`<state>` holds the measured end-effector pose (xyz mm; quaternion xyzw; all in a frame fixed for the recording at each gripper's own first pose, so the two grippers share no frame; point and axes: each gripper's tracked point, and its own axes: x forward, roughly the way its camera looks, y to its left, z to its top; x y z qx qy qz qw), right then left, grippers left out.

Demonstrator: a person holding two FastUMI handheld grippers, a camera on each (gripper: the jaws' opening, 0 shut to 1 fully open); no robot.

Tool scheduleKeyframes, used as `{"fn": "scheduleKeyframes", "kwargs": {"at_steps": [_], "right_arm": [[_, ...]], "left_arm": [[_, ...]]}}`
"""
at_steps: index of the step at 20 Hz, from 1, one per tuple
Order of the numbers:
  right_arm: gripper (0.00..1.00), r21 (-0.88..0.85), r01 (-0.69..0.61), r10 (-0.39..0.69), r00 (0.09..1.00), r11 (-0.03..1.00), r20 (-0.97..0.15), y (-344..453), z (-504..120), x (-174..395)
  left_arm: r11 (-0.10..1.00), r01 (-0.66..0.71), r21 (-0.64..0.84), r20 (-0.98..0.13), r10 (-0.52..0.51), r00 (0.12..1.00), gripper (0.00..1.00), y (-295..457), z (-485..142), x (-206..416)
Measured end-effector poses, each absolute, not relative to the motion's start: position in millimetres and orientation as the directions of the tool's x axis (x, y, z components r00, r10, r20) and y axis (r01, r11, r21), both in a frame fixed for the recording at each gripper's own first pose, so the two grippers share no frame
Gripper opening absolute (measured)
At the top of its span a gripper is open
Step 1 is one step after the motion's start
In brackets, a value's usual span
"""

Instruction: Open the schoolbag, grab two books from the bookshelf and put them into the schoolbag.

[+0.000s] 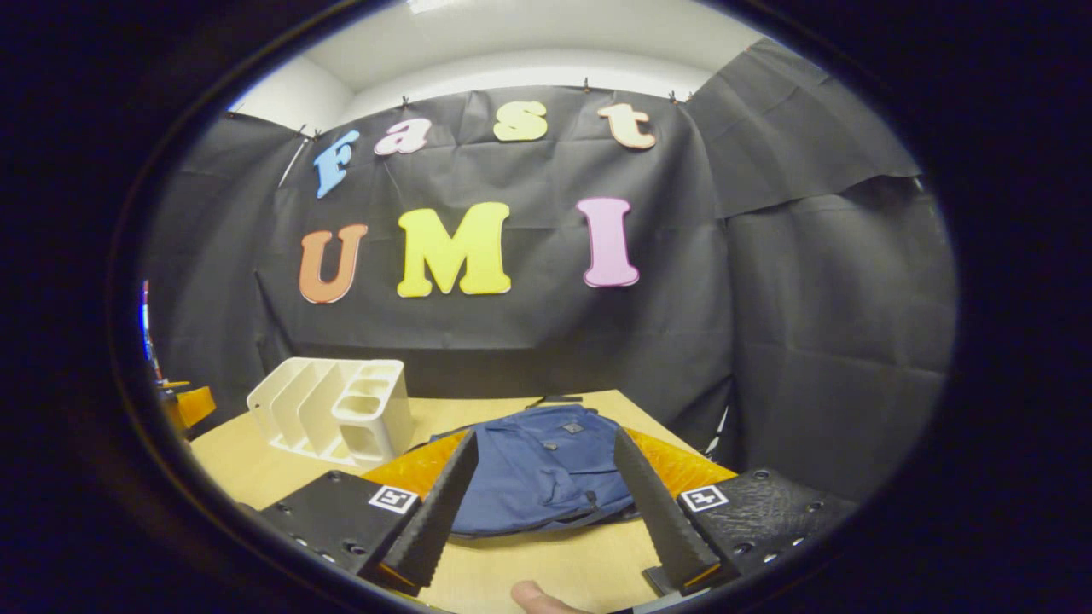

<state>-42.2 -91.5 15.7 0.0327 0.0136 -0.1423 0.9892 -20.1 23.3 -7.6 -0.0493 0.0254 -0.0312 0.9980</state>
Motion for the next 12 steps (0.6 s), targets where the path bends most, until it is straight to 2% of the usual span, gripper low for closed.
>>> {"fn": "scheduleKeyframes", "kwargs": {"at_steps": [3, 8, 12], "right_arm": [[0.95, 0.035, 0.269, -0.270, 0.963, 0.962, 0.002, -75, 26, -49], [0.95, 0.020, 0.252, -0.252, 0.968, 0.967, -0.009, -59, 24, -47], [0.96, 0.021, 0.266, -0.266, 0.964, 0.964, 0.000, -66, 28, -49]], "left_arm": [[0.991, 0.087, -0.101, -0.025, -0.090, 0.996, 0.98, 18, -1, -27], [0.996, 0.068, -0.057, -0.028, -0.070, 0.997, 0.98, 22, -3, -29], [0.994, 0.090, -0.054, -0.042, -0.093, 0.995, 0.98, 13, -7, -29]]}}
